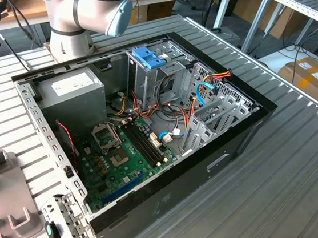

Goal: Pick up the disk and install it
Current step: 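Reach for the disk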

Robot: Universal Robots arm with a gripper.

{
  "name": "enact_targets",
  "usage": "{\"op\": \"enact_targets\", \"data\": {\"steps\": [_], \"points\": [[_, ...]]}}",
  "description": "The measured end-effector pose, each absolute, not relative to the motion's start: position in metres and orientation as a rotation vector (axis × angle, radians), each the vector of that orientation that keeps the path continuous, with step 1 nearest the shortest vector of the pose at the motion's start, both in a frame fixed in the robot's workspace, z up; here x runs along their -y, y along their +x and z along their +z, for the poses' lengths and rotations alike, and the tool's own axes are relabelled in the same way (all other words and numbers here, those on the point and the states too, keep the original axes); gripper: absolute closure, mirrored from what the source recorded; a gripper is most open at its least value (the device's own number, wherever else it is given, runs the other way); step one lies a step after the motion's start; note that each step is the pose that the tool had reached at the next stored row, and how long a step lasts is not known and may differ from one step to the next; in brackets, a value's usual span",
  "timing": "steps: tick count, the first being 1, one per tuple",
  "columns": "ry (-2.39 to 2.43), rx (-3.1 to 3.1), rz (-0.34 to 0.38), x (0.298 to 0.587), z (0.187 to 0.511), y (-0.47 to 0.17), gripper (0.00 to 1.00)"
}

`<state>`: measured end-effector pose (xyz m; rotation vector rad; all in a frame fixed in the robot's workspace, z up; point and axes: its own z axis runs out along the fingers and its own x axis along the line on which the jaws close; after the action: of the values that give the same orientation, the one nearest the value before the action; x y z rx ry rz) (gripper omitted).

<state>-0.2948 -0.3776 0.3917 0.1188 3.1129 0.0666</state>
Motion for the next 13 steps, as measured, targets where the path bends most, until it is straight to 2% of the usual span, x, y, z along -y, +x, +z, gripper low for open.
{"op": "enact_targets", "data": {"steps": [13], "points": [[0.119,-3.113,0.066,0.3775,0.3917,-0.2981,0.89]]}}
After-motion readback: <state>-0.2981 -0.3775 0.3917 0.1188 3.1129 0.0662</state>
